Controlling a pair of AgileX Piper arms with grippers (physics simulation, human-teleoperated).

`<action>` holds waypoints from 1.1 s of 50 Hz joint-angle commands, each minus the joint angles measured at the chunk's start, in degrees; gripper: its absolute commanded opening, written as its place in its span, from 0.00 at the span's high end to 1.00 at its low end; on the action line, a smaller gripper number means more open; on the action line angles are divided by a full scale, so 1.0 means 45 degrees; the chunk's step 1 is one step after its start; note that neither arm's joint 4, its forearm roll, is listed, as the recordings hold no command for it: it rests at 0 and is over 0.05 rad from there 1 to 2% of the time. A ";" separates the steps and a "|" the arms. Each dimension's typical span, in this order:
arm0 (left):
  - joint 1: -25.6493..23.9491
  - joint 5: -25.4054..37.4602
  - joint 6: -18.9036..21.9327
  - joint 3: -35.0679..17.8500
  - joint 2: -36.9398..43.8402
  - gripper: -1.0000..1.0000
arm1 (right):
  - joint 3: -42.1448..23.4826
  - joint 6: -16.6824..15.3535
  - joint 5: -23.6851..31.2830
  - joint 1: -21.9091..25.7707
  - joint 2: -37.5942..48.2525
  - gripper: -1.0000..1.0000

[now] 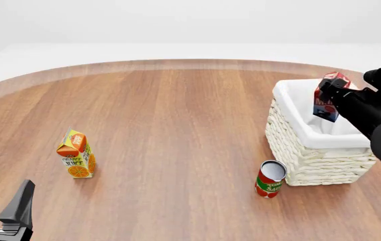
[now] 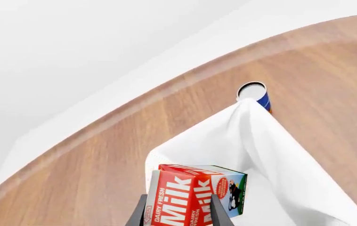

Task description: Pick the milk and place it in the basket.

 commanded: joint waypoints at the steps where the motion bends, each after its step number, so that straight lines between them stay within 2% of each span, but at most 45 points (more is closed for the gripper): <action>1: 0.0000 0.0000 0.0000 0.0000 0.0000 0.00 | -0.0034 0.0475 -0.0645 -0.0115 0.0469 1.00; 22: 0.0000 0.0000 0.0000 0.0000 0.0000 0.00 | -0.0292 0.0436 -0.1235 -0.0305 0.1745 1.00; 55: 0.0000 0.0000 0.0000 0.0000 0.0000 0.00 | -0.0632 0.0107 -0.1007 -0.0651 0.2301 1.00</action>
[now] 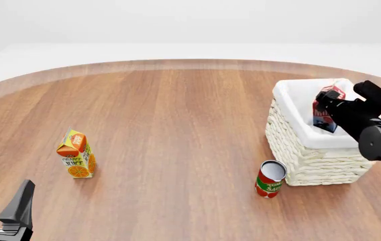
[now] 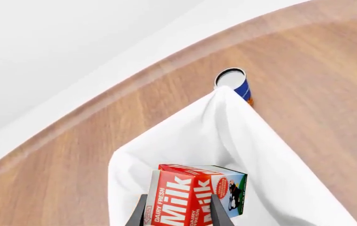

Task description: Pick the milk and place it in the basket.

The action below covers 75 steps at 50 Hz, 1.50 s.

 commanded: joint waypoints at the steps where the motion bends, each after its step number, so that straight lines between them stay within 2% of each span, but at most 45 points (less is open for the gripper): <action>1: 0.0000 0.0000 0.0000 0.0000 0.0000 0.00 | -0.0321 0.0262 -0.0052 -0.0001 0.0028 1.00; 54: 0.0000 0.0000 0.0000 0.0000 0.0000 0.00 | -0.0894 0.0329 -0.0134 -0.0246 0.1292 1.00; 55: 0.0000 0.0000 0.0000 0.0000 0.0000 0.00 | -0.0940 0.0175 -0.0056 -0.0252 0.1298 1.00; 56: 0.0000 0.0000 0.0000 0.0000 0.0000 0.00 | -0.0918 0.0246 -0.0095 -0.0250 0.1308 0.00; 57: 0.0000 0.0000 0.0000 0.0000 0.0000 0.00 | -0.0709 0.0768 -0.0389 -0.0103 0.1303 0.00; 59: 0.0000 0.0000 0.0000 0.0000 0.0000 0.00 | -0.0857 0.0367 -0.0125 -0.0162 0.1305 0.00; 75: 0.0000 0.0000 0.0000 0.0000 0.0000 0.00 | -0.0804 0.0527 -0.0170 -0.0283 0.1194 0.00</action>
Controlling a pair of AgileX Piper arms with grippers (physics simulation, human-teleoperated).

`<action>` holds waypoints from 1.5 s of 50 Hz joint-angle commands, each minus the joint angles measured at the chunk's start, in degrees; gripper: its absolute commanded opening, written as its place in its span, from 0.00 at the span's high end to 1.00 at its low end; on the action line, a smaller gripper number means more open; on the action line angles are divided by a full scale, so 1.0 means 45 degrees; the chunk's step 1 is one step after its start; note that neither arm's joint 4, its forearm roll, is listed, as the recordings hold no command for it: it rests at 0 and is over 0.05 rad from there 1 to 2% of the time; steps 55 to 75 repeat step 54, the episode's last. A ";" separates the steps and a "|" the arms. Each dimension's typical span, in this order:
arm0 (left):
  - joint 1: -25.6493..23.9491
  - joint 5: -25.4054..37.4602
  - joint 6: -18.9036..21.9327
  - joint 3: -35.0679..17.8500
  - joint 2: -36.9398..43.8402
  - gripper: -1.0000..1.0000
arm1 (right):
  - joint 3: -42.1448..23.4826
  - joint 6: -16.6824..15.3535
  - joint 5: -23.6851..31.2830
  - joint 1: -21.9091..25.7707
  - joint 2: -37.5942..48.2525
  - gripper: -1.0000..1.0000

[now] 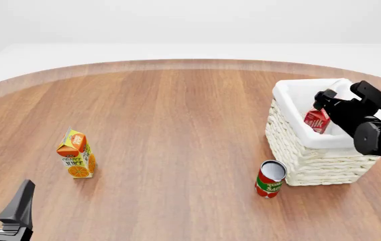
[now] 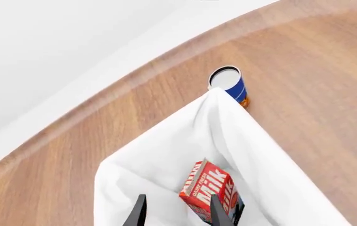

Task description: Pick the milk and place it in the basket.

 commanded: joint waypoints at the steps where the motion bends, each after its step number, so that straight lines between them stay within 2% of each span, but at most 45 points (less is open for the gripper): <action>1: 0.0000 0.0000 0.0000 0.0000 0.0000 0.00 | 0.0031 0.0134 -0.0038 -0.0022 -0.0078 0.00; 17: 0.0000 0.0000 0.0000 0.0000 0.0000 0.00 | 0.0345 0.0121 0.0237 0.0071 -0.0996 0.00; 31: 0.0000 0.0000 0.0000 0.0000 0.0000 0.00 | 0.1220 0.0018 0.0776 0.0204 -0.2809 0.00; 51: 0.0000 0.0000 0.0000 0.0000 0.0000 0.00 | 0.2131 -0.0384 0.1859 0.0604 -0.4958 0.00; 52: 0.0000 0.0000 0.0000 0.0000 0.0000 0.00 | 0.2186 -0.0556 0.2018 0.0619 -0.5177 0.00; 75: 0.0000 0.0000 0.0000 0.0000 0.0000 0.00 | 0.2254 -0.0481 0.2026 0.0649 -0.5283 0.00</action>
